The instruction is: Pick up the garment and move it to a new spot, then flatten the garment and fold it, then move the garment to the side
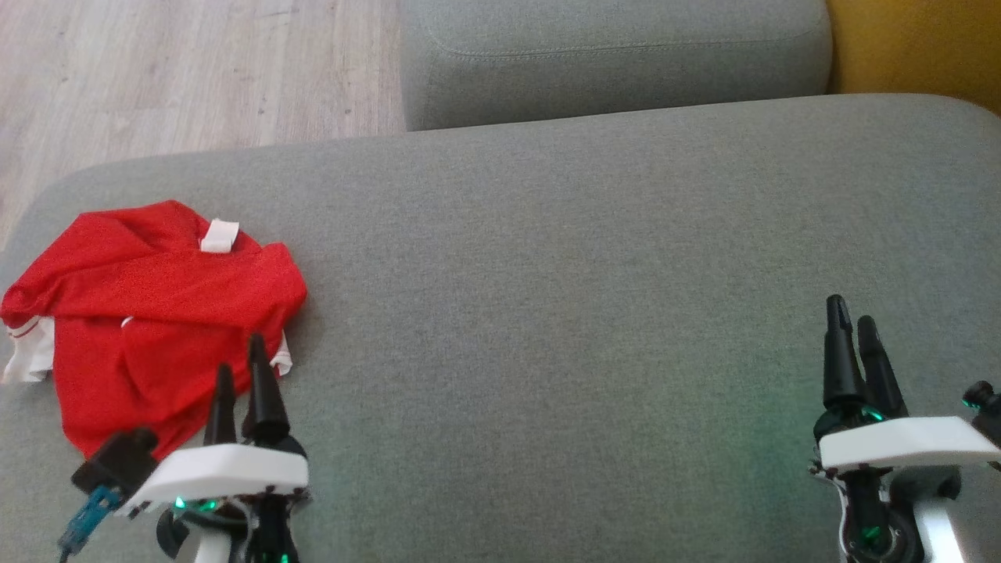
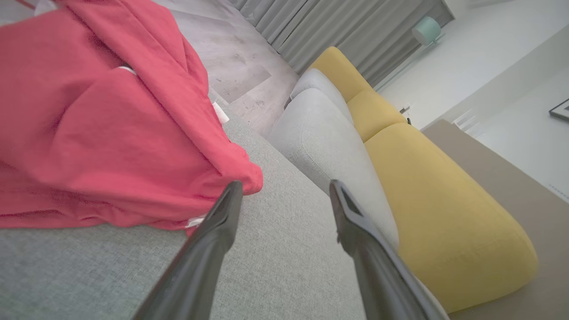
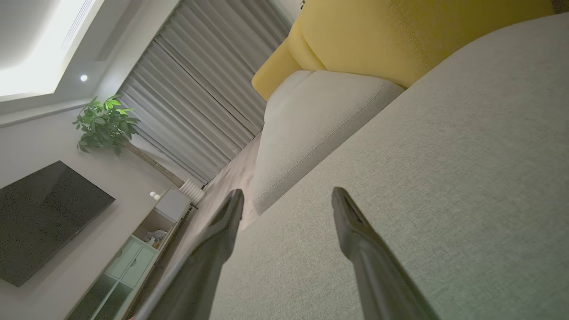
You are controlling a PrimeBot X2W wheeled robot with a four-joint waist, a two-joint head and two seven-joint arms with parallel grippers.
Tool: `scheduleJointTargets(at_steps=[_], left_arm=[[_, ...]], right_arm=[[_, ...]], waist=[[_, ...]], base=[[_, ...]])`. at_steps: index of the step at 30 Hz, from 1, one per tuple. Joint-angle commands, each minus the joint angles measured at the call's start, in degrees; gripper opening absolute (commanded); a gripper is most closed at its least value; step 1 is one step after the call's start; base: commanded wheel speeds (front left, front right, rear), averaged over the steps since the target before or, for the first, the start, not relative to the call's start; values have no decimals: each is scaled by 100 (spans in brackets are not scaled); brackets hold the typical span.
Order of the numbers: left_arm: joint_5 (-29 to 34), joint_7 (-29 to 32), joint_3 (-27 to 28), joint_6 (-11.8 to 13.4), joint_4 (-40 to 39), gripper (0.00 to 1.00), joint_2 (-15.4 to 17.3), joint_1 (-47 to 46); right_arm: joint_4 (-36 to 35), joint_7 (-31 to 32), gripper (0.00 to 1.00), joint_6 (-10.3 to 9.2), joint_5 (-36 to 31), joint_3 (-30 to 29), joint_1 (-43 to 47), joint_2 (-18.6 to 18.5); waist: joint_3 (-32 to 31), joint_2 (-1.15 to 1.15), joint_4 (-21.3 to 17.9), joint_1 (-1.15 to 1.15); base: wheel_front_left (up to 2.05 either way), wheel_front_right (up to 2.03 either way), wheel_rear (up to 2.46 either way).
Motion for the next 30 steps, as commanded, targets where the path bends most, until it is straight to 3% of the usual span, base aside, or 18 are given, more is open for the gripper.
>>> scheduleJointTargets(at_steps=[1, 15, 30], left_arm=[[224, -88, -8, 70, -248, 100, 86, -372], [1435, -326, -888, 645, -182, 100, 458, -572], [2414, -564, -1796, 1053, 137, 100, 785, -890]], right_arm=[[-270, -74, 100, -2, -230, 87, -272, -36], [-495, -311, 100, -2, -1493, 298, -267, -41], [-702, -547, 100, -3, -2713, 453, -244, -46]], waist=[[2, 0, -2, 0], [2, 0, -14, 0], [16, 0, 1, 0]], base=[[0, 0, 0], [0, 0, 0], [0, 0, 0]])
